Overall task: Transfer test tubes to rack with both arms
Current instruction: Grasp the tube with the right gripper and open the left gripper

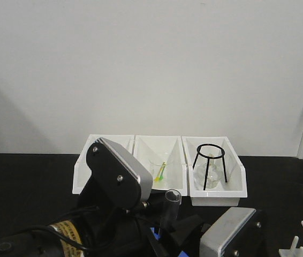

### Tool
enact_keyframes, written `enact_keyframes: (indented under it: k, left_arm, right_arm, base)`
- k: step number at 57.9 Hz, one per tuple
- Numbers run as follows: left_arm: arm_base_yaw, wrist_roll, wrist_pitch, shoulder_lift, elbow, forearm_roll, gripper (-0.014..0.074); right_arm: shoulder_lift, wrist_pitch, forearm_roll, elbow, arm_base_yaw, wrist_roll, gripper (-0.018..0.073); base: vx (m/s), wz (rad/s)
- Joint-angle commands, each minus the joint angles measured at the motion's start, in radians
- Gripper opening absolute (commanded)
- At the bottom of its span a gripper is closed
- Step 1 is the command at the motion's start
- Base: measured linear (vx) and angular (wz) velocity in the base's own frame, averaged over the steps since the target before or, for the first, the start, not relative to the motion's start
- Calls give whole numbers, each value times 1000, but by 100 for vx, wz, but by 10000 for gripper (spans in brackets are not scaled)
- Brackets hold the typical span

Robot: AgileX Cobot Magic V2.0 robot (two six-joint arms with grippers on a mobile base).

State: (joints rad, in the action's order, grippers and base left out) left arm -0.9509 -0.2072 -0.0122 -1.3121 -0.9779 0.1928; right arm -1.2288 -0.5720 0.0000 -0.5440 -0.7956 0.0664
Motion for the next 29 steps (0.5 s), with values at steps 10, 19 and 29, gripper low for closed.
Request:
enact_keyframes:
  k: [10,19,29]
  left_arm:
    - [-5,1,206,27,-31,8,458]
    - [-5,1,296,33,-31,8,458]
    - [-1,-5,334,73,-31,8,458]
  right_arm:
    - [19,-87,-20,-31,-3,-7,-7]
    - [19,-83,-20,-31,-3,-8,-8]
    - [19,-59,-20,-31,-3,-12,-8]
  base:
    - [0,0]
    - [0,0]
    - [0,0]
